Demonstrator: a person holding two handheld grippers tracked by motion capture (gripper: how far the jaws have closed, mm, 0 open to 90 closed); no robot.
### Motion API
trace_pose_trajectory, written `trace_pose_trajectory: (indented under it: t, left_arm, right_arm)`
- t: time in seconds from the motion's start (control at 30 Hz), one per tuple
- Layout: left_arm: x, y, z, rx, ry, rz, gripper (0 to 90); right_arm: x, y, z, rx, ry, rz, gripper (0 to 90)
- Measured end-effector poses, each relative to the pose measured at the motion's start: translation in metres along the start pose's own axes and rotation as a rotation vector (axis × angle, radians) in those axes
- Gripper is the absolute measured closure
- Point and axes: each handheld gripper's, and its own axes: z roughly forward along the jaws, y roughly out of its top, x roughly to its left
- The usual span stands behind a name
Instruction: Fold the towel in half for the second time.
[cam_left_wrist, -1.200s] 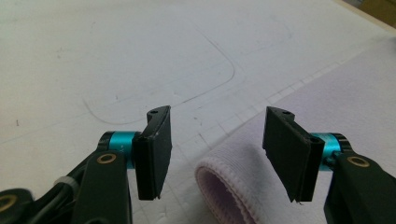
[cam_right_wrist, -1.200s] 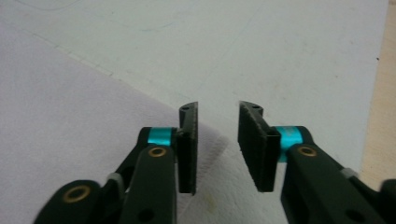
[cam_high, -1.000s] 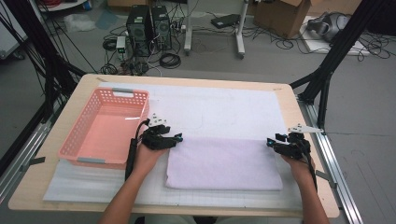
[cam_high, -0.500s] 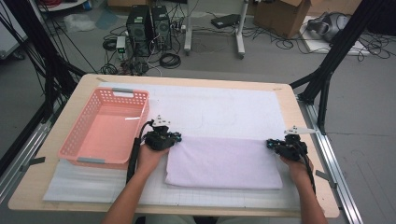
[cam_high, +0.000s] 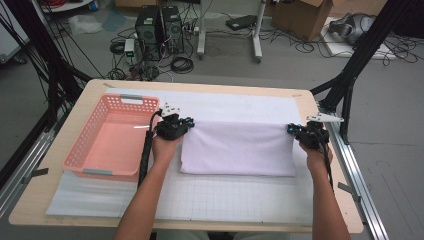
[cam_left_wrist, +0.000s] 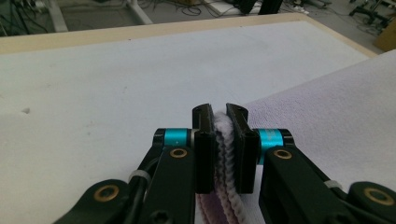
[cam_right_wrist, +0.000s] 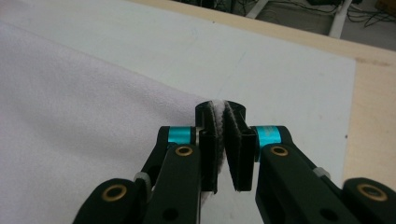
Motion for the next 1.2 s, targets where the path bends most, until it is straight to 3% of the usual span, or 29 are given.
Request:
trace_pose_trajectory:
  t: [0.13,0.17,0.23,0.3,0.43,0.5,0.6,0.67,0.87,0.97,1.1,1.2]
  left_arm:
    - [0.003,0.002,0.006,-0.030,0.012,-0.013,81.1]
    - [0.004,0.001,0.008,-0.025,0.021,-0.028,80.0]
    - [0.004,-0.001,0.011,0.000,0.061,-0.043,67.7]
    - [0.005,-0.003,0.010,0.021,0.058,-0.048,53.6]
    - [0.002,0.003,-0.002,0.003,0.040,-0.061,43.1]
    - [-0.002,0.007,-0.010,-0.014,0.012,-0.049,43.4]
    - [-0.011,0.009,-0.017,-0.005,-0.016,0.002,44.8]
    - [-0.017,0.005,-0.021,-0.028,-0.019,0.021,46.3]
    - [-0.026,-0.006,-0.029,-0.036,-0.056,0.043,48.8]
    - [-0.028,-0.014,-0.035,-0.022,-0.080,0.073,55.0]
    - [-0.029,-0.024,-0.045,-0.022,-0.093,0.087,53.7]
    - [-0.032,-0.037,-0.053,-0.002,-0.117,0.085,53.4]
  right_arm:
    - [-0.003,0.010,0.004,-0.018,-0.023,0.003,84.0]
    - [-0.003,0.012,0.005,-0.024,-0.027,0.023,83.6]
    - [-0.003,0.012,0.010,-0.040,-0.034,0.049,74.4]
    - [-0.002,0.010,0.013,-0.036,-0.064,0.072,60.8]
    - [-0.005,0.006,0.004,-0.051,-0.059,0.105,55.8]
    - [-0.006,0.007,-0.005,-0.045,-0.055,0.105,56.6]
    - [-0.004,0.009,-0.018,-0.054,-0.036,0.093,55.1]
    - [-0.001,0.010,-0.024,-0.068,-0.008,0.094,52.3]
    - [0.013,0.012,-0.034,-0.067,0.031,0.032,53.5]
    - [0.022,0.006,-0.037,-0.073,0.060,0.010,56.1]
    - [0.030,-0.008,-0.040,-0.042,0.074,-0.014,55.9]
    - [0.032,-0.024,-0.044,-0.027,0.097,0.011,55.9]
